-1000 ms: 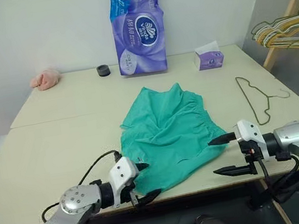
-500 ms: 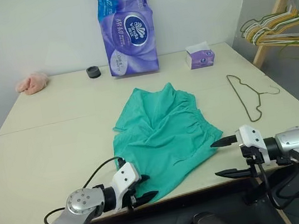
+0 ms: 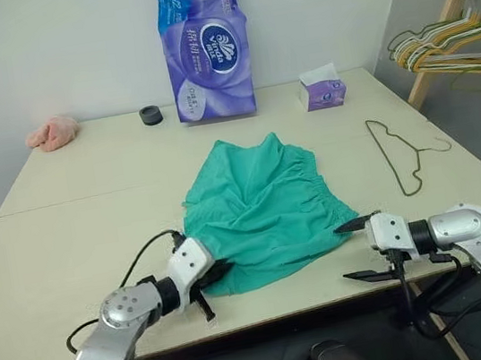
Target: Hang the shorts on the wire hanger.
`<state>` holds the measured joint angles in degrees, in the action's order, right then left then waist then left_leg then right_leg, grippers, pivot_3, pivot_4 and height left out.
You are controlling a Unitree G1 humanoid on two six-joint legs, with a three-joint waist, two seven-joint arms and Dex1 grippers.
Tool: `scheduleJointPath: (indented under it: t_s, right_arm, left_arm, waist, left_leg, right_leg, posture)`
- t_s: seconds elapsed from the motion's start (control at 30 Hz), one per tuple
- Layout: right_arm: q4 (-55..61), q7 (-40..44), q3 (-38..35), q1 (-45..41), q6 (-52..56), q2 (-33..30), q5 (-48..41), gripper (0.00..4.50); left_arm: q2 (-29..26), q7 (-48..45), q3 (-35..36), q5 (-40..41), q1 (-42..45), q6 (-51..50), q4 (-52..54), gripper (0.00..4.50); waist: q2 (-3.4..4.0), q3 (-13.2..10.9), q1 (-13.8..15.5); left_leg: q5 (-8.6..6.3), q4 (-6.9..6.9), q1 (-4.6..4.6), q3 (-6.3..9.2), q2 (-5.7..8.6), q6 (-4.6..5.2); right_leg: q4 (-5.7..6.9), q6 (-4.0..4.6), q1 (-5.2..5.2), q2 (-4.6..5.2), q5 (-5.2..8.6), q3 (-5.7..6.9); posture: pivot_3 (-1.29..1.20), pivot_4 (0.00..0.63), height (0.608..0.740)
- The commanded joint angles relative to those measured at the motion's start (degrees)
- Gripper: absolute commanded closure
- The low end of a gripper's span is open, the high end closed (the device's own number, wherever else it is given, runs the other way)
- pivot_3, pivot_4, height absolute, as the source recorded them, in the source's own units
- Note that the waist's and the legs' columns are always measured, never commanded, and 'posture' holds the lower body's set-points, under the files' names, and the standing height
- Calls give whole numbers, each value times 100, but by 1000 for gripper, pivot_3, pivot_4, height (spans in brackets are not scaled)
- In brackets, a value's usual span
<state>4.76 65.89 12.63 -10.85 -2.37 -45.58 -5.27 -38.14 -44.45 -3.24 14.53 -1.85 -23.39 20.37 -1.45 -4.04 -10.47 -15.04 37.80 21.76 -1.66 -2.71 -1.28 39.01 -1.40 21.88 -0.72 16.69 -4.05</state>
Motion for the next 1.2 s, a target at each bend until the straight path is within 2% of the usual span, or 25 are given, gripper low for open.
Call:
scheduleJointPath:
  t_s: [0.03,0.27,0.33,0.4,0.6,0.73,0.8,0.93,1.07,1.2]
  right_arm:
    - [-283,-384,101,-386,-447,268,443,0]
    - [-1197,-1128,581,-1208,-562,884,1484,0]
    - [-1406,-1338,594,-1364,-463,1054,1610,380]
    - [-1477,-1340,547,-1455,-393,1092,1575,914]
    - [-1046,-656,497,-1467,-257,853,1104,3102]
    - [-573,-27,542,-1438,110,576,751,4455]
    - [-629,32,562,-1479,60,480,816,4455]
    - [-327,704,617,-1314,198,59,574,4455]
    - [41,1087,663,-1131,344,-232,469,4455]
    - [256,1436,727,-979,513,-491,401,4455]
  left_arm:
    - [38,-46,423,395,116,-66,197,4453]
    - [-188,-202,906,681,45,-142,167,4453]
    - [-265,-212,1032,687,15,-123,124,4500]
    - [-366,-236,1153,643,-47,-73,79,4500]
    - [-592,-350,1167,437,-222,139,4,4500]
    - [-1046,-917,770,196,-647,325,165,4500]
    - [-1207,-1129,569,157,-749,356,232,4500]
    - [-1501,-1553,322,247,-1080,251,579,4500]
    - [-1795,-1907,260,373,-1399,130,865,4500]
    - [-1915,-2058,274,422,-1356,84,837,4500]
  waist:
    - [0,0,-33]
    - [1,1,-69]
    - [1,1,-67]
    - [2,0,-56]
    - [2,0,-50]
    - [5,1,-60]
    - [5,0,-62]
    - [6,-2,-57]
    - [8,-3,-62]
    - [13,-7,-65]
  left_leg:
    - [0,0,0,1,-1,0]
    - [0,-1,2,4,-1,0]
    - [0,-1,4,4,0,0]
    - [0,0,4,5,0,0]
    - [0,1,4,3,-3,0]
    - [0,0,2,7,-3,0]
    - [0,-2,1,6,-7,0]
    - [0,0,2,3,-9,0]
    - [0,-2,3,4,-12,0]
    - [0,-1,-1,4,-12,0]
  right_leg:
    - [1,0,-1,0,0,1]
    - [4,0,3,-3,-1,1]
    - [4,1,3,-2,-1,0]
    - [4,1,3,0,-1,1]
    - [4,0,2,6,-1,-1]
    - [7,1,2,4,-1,3]
    - [6,1,2,4,-1,3]
    - [5,1,2,9,-1,1]
    - [5,-1,4,13,1,3]
    - [6,-1,4,13,2,4]
  posture:
    - [-171,34,740]
    - [-161,29,740]
    - [-155,28,740]
    - [-145,28,740]
    - [-141,25,740]
    - [-146,25,740]
    - [-148,25,740]
    - [-157,28,740]
    - [-166,32,740]
    - [-169,34,740]
